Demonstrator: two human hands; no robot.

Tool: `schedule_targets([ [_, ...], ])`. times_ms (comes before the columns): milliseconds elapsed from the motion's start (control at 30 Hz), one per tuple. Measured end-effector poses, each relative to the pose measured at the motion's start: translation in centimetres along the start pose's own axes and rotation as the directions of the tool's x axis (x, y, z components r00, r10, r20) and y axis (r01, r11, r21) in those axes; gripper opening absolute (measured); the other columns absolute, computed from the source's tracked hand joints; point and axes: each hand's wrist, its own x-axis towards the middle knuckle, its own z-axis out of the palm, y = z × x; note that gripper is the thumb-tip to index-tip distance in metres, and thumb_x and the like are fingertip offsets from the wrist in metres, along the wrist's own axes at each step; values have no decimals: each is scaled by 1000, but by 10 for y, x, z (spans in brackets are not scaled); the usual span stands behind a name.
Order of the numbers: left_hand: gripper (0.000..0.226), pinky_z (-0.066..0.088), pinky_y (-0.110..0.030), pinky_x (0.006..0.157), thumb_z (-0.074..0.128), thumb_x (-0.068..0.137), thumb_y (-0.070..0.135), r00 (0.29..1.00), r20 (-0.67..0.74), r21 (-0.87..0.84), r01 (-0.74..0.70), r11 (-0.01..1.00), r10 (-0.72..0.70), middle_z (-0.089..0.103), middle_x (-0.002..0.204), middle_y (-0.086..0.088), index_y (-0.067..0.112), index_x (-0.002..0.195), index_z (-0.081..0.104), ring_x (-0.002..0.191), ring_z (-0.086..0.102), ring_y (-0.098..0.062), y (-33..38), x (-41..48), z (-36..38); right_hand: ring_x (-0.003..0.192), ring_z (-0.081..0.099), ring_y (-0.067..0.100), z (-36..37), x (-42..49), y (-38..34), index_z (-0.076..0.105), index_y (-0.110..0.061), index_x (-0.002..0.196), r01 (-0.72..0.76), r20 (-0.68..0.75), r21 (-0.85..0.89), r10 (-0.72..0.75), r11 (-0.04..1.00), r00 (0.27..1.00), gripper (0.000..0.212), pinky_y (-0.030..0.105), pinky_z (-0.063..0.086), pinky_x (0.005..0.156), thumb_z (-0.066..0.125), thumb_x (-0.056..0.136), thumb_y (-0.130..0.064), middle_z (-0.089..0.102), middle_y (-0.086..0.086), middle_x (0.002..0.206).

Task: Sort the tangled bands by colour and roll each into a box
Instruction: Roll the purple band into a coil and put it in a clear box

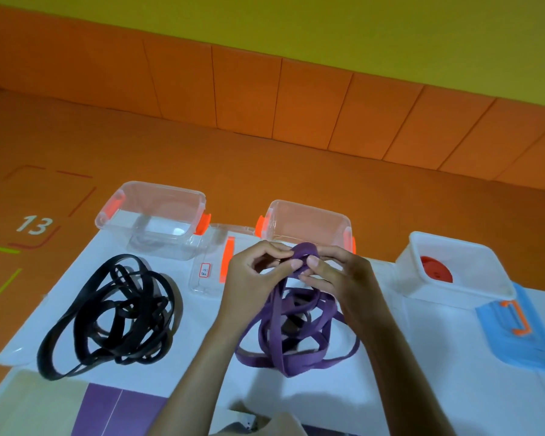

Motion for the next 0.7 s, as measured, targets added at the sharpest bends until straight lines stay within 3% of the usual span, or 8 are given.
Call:
schedule_targets([
  [133, 18, 56, -18, 80, 92, 75, 30, 993, 104, 15, 52, 999, -53, 80, 99, 6, 31, 87, 80, 91, 75, -9, -2, 5, 1, 100, 77, 37, -11, -4, 2, 78, -10, 106, -19, -14, 55, 20, 998, 1000, 18, 38, 64, 88, 80, 92, -20, 76, 21, 109],
  [233, 24, 57, -19, 79, 94, 76, 30, 975, 189, -15, 121, 992, -117, 80, 94, 6, 29, 96, 81, 88, 74, -9, -3, 9, 0, 95, 77, 30, -14, -2, 6, 79, -10, 105, -46, -49, 132, 53, 990, 997, 22, 36, 63, 87, 82, 89, -26, 76, 19, 100],
  [333, 28, 58, -21, 85, 90, 82, 21, 959, 262, -34, 125, 992, -112, 81, 107, 1, 29, 107, 81, 102, 77, -15, -1, 11, -1, 89, 75, 20, -13, -1, 13, 80, -12, 93, -75, -73, 262, 97, 962, 993, 13, 34, 63, 90, 77, 89, -24, 73, 10, 87],
  [433, 26, 57, -21, 90, 86, 87, 14, 980, 192, -19, 64, 998, -59, 81, 111, 2, 26, 110, 82, 106, 76, -15, 3, 17, -2, 99, 76, 24, -4, -1, 17, 81, -11, 102, -59, -40, 276, 73, 959, 997, 16, 39, 61, 97, 70, 94, -20, 77, 13, 100],
  [533, 24, 57, -20, 87, 85, 88, 12, 996, 83, -74, 42, 996, -36, 81, 107, 1, 24, 108, 79, 102, 77, -15, 4, 20, 4, 112, 75, 34, 4, 2, 16, 80, -12, 108, -85, 9, 204, 85, 975, 996, 17, 37, 62, 94, 68, 96, -17, 77, 21, 115],
  [633, 24, 57, -19, 85, 84, 87, 9, 1000, 2, -106, 31, 994, -31, 79, 103, 0, 28, 99, 76, 101, 77, -17, 1, 20, 12, 105, 77, 38, 6, 8, 13, 79, -8, 97, -146, 24, 162, 144, 976, 989, 12, 34, 64, 84, 72, 89, -14, 77, 26, 102],
  [700, 27, 57, -20, 83, 85, 87, 8, 1000, -4, -68, 21, 997, -21, 79, 101, 2, 33, 95, 76, 98, 77, -17, -3, 19, 14, 98, 79, 36, 4, 13, 10, 74, -3, 99, -166, 17, 103, 165, 981, 986, 22, 32, 65, 78, 74, 82, -16, 77, 24, 94],
])
